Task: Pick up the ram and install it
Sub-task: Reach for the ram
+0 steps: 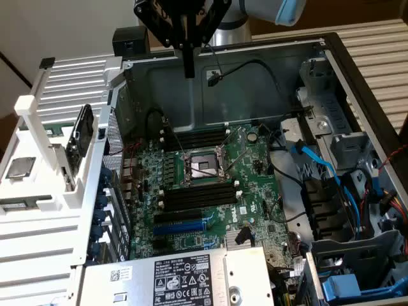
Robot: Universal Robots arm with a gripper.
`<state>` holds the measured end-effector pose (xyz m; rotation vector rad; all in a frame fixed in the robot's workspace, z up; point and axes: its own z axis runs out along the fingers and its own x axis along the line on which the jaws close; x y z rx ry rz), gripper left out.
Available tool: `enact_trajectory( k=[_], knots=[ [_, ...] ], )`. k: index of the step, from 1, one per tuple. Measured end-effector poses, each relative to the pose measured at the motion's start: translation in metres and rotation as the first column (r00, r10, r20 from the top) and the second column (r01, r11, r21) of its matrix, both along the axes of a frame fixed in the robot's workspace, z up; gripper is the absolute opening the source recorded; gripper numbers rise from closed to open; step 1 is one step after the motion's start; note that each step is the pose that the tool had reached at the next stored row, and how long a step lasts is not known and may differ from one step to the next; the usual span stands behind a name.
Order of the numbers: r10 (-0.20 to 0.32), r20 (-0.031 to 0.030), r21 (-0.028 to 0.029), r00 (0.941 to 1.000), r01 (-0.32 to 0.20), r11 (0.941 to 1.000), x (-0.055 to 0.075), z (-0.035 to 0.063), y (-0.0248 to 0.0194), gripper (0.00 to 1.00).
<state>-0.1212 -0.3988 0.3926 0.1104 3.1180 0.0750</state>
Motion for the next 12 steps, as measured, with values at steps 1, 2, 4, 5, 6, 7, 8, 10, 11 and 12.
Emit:
enact_trajectory(
  k=[1,2,4,5,6,7,8,10,11,12],
  knots=[
    [0.0,0.0,0.0,1.0,0.0,1.0,0.0,0.0,0.0,0.1],
    [0.0,0.0,0.0,1.0,0.0,1.0,0.0,0.0,0.0,0.1],
    [0.0,0.0,0.0,1.0,0.0,1.0,0.0,0.0,0.0,0.1],
    [0.0,0.0001,0.0,1.0,0.0,1.0,0.0,0.0,0.0,0.1],
    [0.0,0.0,0.0,1.0,0.0,1.0,0.0,0.0,0.0,0.1],
    [0.0,0.0,0.0,1.0,0.0,1.0,0.0,0.0,0.0,0.1],
    [0.0,0.0,0.0,1.0,0.0,1.0,0.0,0.0,0.0,0.1],
    [0.0,0.0,0.0,1.0,0.0,1.0,0.0,0.0,0.0,0.1],
    [0.0,0.0,0.0,1.0,0.0,1.0,0.0,0.0,0.0,0.1],
    [0.0,0.0001,0.0001,1.0,0.0,1.0,0.0,0.0,0.0,0.1]
  ],
)
